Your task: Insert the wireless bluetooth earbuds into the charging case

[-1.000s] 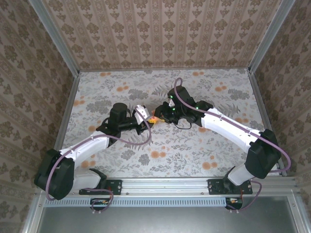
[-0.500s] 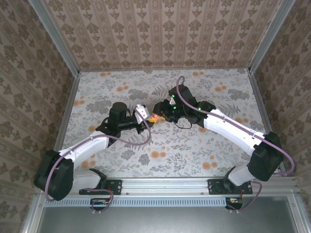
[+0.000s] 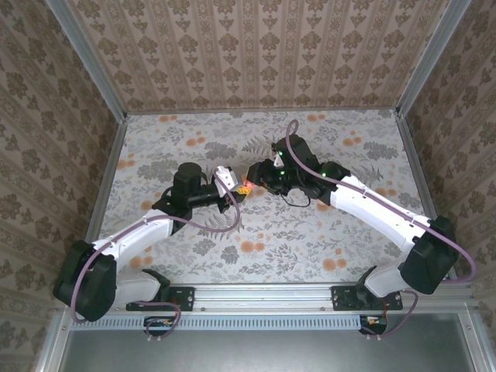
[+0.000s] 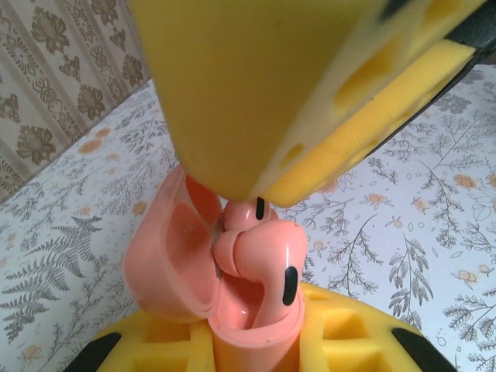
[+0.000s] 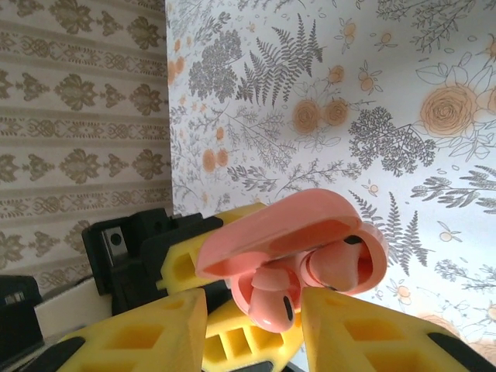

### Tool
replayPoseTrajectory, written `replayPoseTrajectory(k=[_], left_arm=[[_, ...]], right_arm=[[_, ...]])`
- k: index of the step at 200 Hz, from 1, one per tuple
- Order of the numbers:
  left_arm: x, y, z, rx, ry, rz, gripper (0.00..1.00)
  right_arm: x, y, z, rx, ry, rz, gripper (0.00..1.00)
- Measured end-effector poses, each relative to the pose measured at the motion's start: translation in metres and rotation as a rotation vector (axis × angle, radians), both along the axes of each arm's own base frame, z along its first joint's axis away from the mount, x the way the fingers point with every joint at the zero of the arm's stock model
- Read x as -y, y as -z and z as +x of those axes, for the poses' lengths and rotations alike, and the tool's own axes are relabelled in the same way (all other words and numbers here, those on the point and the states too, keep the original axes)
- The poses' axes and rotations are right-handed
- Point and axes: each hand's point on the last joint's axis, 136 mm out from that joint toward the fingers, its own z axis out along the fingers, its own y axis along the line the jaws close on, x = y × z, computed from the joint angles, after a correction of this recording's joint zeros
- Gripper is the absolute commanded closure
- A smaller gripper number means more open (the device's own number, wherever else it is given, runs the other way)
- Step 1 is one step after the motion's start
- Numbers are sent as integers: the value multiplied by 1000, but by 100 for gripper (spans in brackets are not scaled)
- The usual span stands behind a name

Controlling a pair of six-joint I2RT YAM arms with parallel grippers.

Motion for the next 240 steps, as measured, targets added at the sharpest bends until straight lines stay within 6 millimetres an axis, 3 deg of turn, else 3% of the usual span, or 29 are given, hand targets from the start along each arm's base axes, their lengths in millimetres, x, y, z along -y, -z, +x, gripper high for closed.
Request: replayPoseTrajectory(k=[22,56,81,134,171,198,240], left_arm=[[3,-8,-2,15,23,-31,83],[4,-21,-7,13,66,-92,83],[6,-27,-13,5,112,-125,83],[10,-27,-32,-42,236,-155,83],[11,-29,-41,-54,289,-165,83],[12,-31,-44,-59,308,-169,83],[12,-30,-46,-75,319,-163,83]], right_arm=[[5,-15,-6,79,-46,-16,60],[24,-57,-23,320,-118,-4,57],[43,-68,-31,496,-166,-45,55],[55,-69,-36,788,-373,-194,52],[51,-66,-52,1031,-606,-274,51],[47,-64,-63,1189,-774,-341,56],[37,-62,-62,1367,-984,-450,57]])
